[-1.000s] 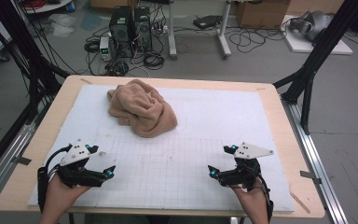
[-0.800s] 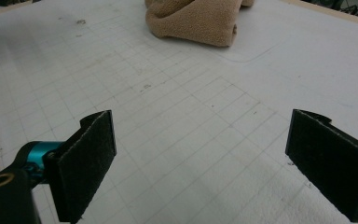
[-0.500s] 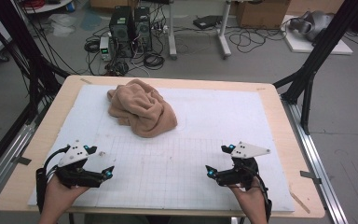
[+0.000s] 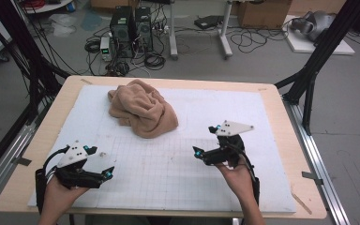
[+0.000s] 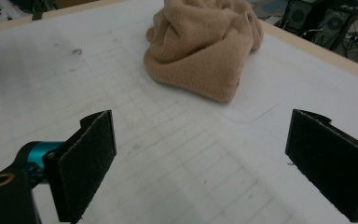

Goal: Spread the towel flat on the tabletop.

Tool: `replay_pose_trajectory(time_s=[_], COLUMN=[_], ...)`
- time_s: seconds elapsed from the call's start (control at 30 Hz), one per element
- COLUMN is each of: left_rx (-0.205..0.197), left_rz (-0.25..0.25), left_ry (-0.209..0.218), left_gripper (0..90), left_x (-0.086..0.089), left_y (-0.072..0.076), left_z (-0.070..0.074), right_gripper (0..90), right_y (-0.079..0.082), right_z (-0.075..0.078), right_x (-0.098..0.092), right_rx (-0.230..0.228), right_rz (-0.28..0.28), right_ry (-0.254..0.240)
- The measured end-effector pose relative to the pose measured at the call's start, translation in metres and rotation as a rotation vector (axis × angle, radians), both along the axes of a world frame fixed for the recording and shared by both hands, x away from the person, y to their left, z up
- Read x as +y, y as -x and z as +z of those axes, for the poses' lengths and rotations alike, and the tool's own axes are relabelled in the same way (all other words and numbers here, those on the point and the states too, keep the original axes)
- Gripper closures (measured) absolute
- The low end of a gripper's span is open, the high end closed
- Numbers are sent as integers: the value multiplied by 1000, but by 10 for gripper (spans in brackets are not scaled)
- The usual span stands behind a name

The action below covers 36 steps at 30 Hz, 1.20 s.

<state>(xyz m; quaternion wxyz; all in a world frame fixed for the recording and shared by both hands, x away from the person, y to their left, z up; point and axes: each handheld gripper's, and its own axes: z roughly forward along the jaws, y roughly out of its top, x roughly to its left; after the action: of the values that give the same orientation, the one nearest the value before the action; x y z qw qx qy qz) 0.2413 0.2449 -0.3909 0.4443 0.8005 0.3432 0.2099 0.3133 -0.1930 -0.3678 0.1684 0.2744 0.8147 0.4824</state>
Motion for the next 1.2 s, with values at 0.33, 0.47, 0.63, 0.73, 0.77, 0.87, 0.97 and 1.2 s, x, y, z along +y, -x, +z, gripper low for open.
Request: replay_pose_trajectory(time_s=[0.33,0.47,0.63,0.73,0.77,0.87,0.97,1.2], left_rx=[2,1,0,6,7,8,14,16], left_rz=[-6,2,3,3,1,-1,-5,-22], left_ry=[4,7,6,4,3,7,6,7], left_gripper=[89,91,97,98,97,98,98,110], left_x=[1,1,3,4,4,3,2,-1], left_y=[-1,-1,-1,-1,-1,-1,-3,-3], left_z=[-1,0,0,0,0,-1,-3,-4], right_gripper=[190,203,254,276,276,277,302,481], right_y=[-53,-76,-92,-99,-102,-109,-114,-119], right_z=[14,6,-16,-26,-31,-43,-53,-78], right_x=[47,70,85,88,89,92,95,112], right_rx=[3,28,51,74,93,109,101,148], right_rz=[59,69,70,64,61,30,16,24], right_ry=[33,45,74,65,55,72,72,159])
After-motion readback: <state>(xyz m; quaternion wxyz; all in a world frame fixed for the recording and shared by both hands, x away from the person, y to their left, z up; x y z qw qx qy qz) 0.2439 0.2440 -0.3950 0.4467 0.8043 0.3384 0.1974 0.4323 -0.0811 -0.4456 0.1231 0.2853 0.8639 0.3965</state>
